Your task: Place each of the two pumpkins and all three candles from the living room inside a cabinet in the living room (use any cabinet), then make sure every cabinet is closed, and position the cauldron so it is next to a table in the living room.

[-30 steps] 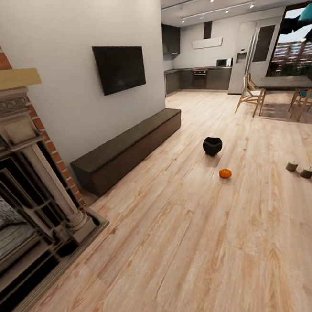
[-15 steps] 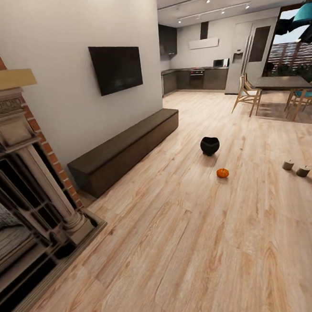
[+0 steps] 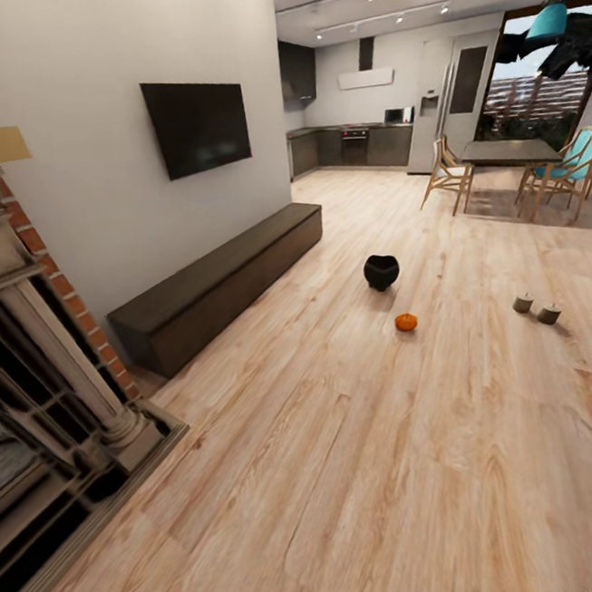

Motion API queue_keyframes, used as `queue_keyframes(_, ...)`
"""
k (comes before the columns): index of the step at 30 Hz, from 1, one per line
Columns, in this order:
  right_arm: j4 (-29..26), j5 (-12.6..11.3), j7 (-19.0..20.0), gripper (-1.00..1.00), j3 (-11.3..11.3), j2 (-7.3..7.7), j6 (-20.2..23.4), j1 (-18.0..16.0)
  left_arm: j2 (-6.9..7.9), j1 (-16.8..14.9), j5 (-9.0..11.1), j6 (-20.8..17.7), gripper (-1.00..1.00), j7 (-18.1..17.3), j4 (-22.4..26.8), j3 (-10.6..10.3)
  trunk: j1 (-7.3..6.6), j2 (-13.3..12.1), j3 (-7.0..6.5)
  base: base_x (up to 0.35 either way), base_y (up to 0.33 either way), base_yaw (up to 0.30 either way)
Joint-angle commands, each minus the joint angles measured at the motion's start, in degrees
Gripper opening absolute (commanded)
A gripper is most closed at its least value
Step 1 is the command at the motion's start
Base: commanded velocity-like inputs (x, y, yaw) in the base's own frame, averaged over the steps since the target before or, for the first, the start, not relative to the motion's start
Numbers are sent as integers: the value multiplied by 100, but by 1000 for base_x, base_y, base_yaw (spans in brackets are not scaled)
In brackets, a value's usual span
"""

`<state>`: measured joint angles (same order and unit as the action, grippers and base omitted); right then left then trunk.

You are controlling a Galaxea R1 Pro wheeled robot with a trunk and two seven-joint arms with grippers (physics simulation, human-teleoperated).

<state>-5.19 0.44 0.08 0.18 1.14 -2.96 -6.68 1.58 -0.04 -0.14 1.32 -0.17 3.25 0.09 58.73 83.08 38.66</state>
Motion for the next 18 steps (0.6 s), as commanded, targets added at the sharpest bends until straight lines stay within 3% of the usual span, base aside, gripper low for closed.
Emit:
queue_keyframes(1,0,0,0,100,0,0,-1,0,0,1,0,0,100,1,0,0,0,0,6,0,0,-208)
queue_keyframes(6,-8,0,-7,100,0,0,-3,0,8,3,-18,0,100,0,0,-4,0,0,18,138,0,-85)
queue_keyframes(18,-8,7,-8,100,0,-8,-10,0,17,-1,-29,0,100,0,0,0,0,0,19,320,0,-3)
